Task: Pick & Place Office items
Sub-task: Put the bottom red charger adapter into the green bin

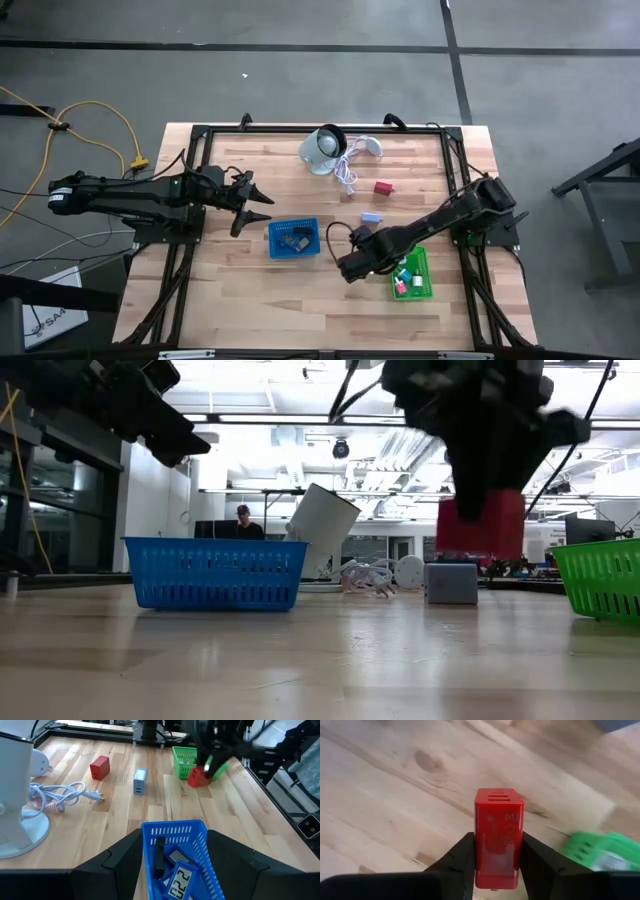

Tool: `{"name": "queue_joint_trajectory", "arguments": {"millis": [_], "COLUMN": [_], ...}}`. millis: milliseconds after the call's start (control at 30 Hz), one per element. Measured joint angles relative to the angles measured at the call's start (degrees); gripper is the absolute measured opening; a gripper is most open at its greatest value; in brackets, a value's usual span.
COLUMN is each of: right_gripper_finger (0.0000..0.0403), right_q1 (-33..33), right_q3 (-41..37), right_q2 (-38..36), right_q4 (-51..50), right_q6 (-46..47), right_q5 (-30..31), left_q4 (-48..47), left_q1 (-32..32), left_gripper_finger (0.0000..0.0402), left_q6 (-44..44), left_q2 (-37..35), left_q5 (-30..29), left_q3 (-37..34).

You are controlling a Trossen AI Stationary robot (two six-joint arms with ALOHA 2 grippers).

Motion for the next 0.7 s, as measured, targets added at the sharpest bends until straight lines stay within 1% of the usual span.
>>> {"name": "queue_joint_trajectory", "arguments": {"millis": [167, 367, 700], "right_gripper_finger": [0.011, 0.0111, 0.0112], "right_q1": [0.37, 1.79, 4.89], "right_q3": [0.0, 0.0, 0.02], "right_q2": [-4.07, -8.21, -9.04], "right_q4": [-5.55, -11.21, -15.02], "right_q6": [0.58, 4.3, 9.96], "right_q5": [0.59, 1.92, 3.09], "left_q4": [-0.02, -0.01, -0.01], "left_q1": [0.0, 0.0, 0.0], "left_gripper_finger": [0.0211, 0.0211, 0.0211], "left_q6": [-0.01, -0.01, 0.01], "left_q2": [0.02, 0.0, 0.0], "left_q5": [0.0, 0.0, 0.02], "left_q3": [0.0, 0.0, 0.0]}}
